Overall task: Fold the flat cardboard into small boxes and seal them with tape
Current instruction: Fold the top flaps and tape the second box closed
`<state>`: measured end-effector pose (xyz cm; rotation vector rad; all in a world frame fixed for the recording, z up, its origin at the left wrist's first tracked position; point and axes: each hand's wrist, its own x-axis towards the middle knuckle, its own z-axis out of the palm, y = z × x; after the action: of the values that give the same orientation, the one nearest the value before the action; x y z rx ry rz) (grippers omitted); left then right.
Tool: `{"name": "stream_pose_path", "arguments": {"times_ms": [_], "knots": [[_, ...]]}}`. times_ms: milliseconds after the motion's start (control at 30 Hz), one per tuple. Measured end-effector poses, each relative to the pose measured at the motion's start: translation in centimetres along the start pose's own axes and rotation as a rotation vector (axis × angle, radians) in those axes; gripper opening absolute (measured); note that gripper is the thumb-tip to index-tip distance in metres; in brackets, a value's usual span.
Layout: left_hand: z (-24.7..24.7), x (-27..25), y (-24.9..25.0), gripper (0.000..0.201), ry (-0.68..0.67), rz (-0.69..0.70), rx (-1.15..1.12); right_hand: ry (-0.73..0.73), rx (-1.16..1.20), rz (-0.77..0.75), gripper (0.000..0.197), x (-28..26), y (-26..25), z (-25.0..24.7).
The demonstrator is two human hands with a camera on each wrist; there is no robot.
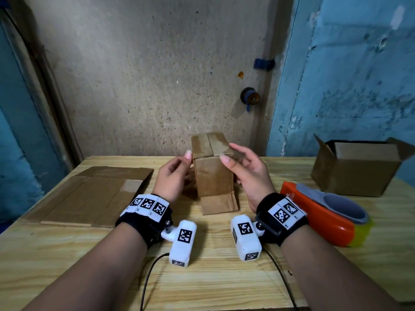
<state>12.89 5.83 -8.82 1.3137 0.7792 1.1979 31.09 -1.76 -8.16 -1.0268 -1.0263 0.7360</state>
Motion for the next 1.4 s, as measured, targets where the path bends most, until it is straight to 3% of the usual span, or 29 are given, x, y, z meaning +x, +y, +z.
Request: {"name": "stream_pose_path", "arguments": {"times_ms": [100,167,300,500,700,833,967,1067,1200,1300,1400], "knots": [[-0.2,-0.1,0.2,0.077,-0.144,-0.058,0.003,-0.013,0.012,0.020,0.041,0.1,0.1,0.0],[-0.5,0.2,-0.1,0.088,-0.180,-0.092,0.018,-0.040,0.032,0.080,0.037,0.1,0.4,0.1],[-0.8,0.6,0.0,0.103,-0.198,-0.181,0.061,-0.088,0.116,0.206,0.058,0.0,1.1,0.1],[-0.5,0.5,0.9,0.119,-0.052,-0.247,-0.039,0.122,0.299,0.386,0.064,0.7,0.7,-0.3],[-0.7,-0.4,2.2,0.105,0.117,-0.365,-0.206,0.220,0.398,0.448,0.066,0.8,0.4,-0.2],[-1.0,-2.5,2.8,0.101,0.096,-0.378,-0.160,0.223,0.390,0.483,0.069,0.1,0.1,0.0],[-1.5,-4.3,3.5,0.094,0.101,-0.421,-0.233,0.184,0.263,0.544,0.056,-0.9,-0.5,0.1],[-2.1,-5.2,3.5,0.076,0.122,-0.484,-0.289,0.200,0.072,0.575,0.048,-1.7,-0.9,0.0],[-2.0,-7.1,3.4,0.030,0.131,-0.539,-0.253,0.166,-0.170,0.595,0.036,-3.4,-2.4,0.4],[-1.6,-8.2,3.8,0.025,0.129,-0.564,-0.219,0.178,-0.207,0.581,0.030,-4.7,-4.3,-0.2],[-0.5,-8.8,4.4,0.024,0.071,-0.599,-0.204,0.232,-0.182,0.441,0.019,-6.3,-7.2,-1.8]]}}
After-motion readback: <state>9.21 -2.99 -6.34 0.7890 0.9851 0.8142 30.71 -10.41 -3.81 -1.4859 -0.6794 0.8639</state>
